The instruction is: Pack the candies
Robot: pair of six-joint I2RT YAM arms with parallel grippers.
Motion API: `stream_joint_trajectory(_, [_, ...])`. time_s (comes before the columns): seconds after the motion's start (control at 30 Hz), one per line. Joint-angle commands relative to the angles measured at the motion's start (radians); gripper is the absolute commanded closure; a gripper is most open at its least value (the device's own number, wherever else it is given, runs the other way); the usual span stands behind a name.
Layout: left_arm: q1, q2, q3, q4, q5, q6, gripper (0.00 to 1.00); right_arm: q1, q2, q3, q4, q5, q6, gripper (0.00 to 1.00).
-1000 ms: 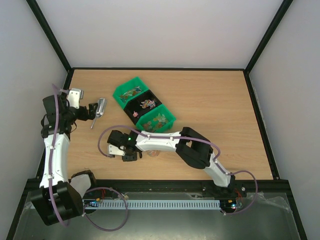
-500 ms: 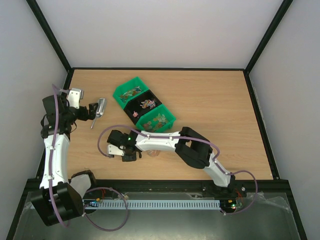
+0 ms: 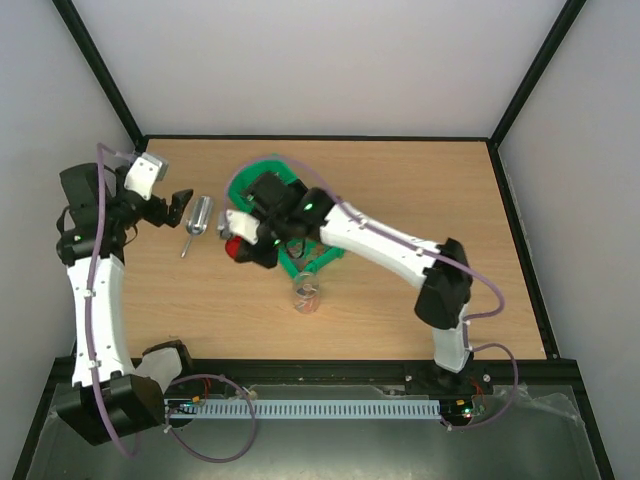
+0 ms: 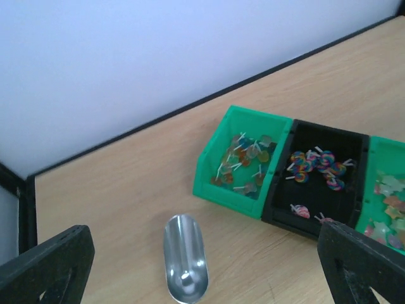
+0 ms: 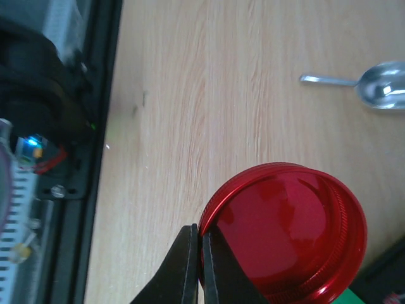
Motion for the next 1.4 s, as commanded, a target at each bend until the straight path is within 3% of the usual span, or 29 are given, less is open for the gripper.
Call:
stream_joint_trajectory(0.0, [0.004,0.017,0.131,-0.310,0.178,0.363,0.01,-0.086,-0.112,0.025,-0.150,-0.258,0.024,0.98])
stream_joint_trajectory(0.17, [-0.007,0.015,0.214,-0.778,0.328,1.030,0.01,-0.201,-0.183,0.012,-0.275,-0.490,-0.044,0.99])
stream_joint_trajectory(0.2, [-0.023,0.007,0.212,-0.812,0.334,1.081,0.01,-0.221,-0.188,0.015,-0.310,-0.538,-0.067,0.99])
stream_joint_trajectory(0.37, [-0.180,-0.060,0.177,-0.761,0.352,1.058,0.01,-0.278,-0.183,0.021,-0.477,-0.725,-0.184,0.99])
stream_joint_trajectory(0.57, [-0.572,-0.071,0.180,-0.557,0.235,0.763,0.08,-0.279,-0.166,0.005,-0.674,-0.824,-0.340,0.99])
stream_joint_trajectory(0.8, [-0.845,-0.038,0.144,-0.429,0.093,0.600,0.22,-0.280,-0.225,-0.064,-0.626,-0.824,-0.301,0.99])
stream_joint_trajectory(1.37, [-0.920,-0.024,0.114,-0.399,-0.005,0.616,0.56,-0.281,-0.245,-0.107,-0.614,-0.835,-0.299,0.98])
